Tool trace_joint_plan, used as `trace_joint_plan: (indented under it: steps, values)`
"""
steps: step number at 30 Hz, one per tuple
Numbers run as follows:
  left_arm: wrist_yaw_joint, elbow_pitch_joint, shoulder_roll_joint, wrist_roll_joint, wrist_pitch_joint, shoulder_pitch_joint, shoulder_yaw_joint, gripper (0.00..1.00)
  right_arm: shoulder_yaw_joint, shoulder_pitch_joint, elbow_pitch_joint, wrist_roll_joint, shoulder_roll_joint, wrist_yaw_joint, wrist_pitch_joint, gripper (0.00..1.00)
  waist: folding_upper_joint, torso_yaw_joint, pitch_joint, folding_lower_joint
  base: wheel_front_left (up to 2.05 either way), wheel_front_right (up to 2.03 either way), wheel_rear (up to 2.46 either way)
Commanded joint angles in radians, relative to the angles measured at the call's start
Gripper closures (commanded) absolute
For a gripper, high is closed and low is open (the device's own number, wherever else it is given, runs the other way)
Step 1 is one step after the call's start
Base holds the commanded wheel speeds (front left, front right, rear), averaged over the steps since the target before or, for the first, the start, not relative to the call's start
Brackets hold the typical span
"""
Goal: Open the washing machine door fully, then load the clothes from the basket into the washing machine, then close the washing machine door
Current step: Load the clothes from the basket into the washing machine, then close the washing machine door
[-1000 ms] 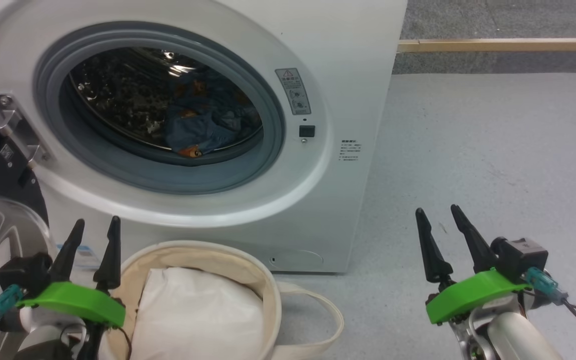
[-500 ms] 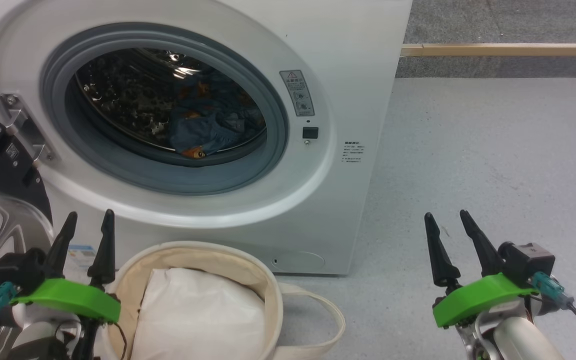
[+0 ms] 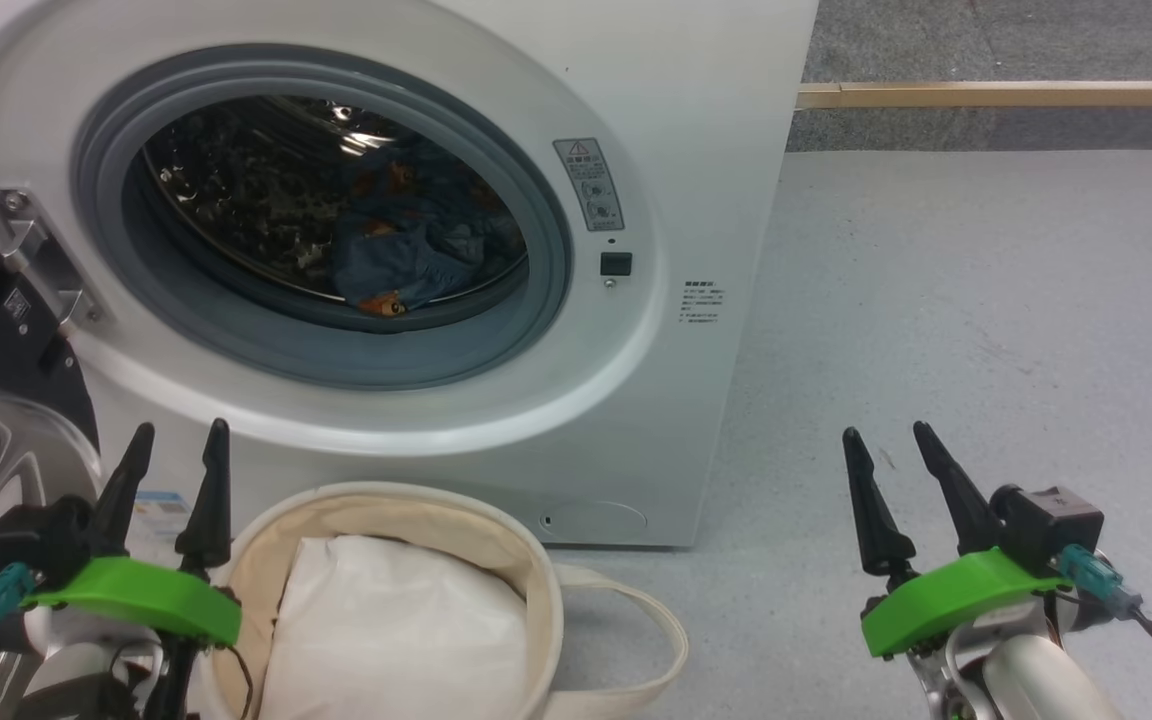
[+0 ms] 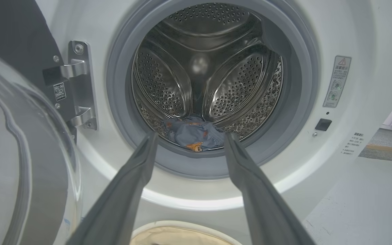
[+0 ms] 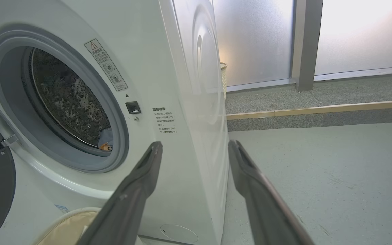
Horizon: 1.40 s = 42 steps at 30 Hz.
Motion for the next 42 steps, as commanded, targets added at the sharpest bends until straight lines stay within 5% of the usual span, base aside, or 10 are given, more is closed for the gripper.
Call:
trace_joint_plan:
  steps: [1, 14, 42]
  values:
    - [-0.006, -0.036, 0.029, 0.016, -0.005, -0.038, 0.044, 0.00, 0.017, -0.027, -0.028, -0.005, -0.008, 0.001, -0.012, 0.00, -0.0001, -0.001, 0.000, 0.0000, 0.00, 0.00, 0.00]
    - [-0.006, -0.032, 0.017, 0.024, -0.005, -0.038, 0.066, 0.00, 0.017, -0.026, -0.028, 0.000, -0.007, 0.001, -0.012, 0.00, -0.0001, 0.000, 0.001, 0.0000, -0.43, 0.31, 0.12]
    - [-0.006, -0.039, 0.015, 0.011, -0.005, -0.036, 0.048, 0.00, 0.020, -0.033, -0.019, 0.007, -0.009, 0.001, -0.012, 0.00, -0.0001, 0.007, -0.006, 0.0000, -1.49, 1.43, 0.06]
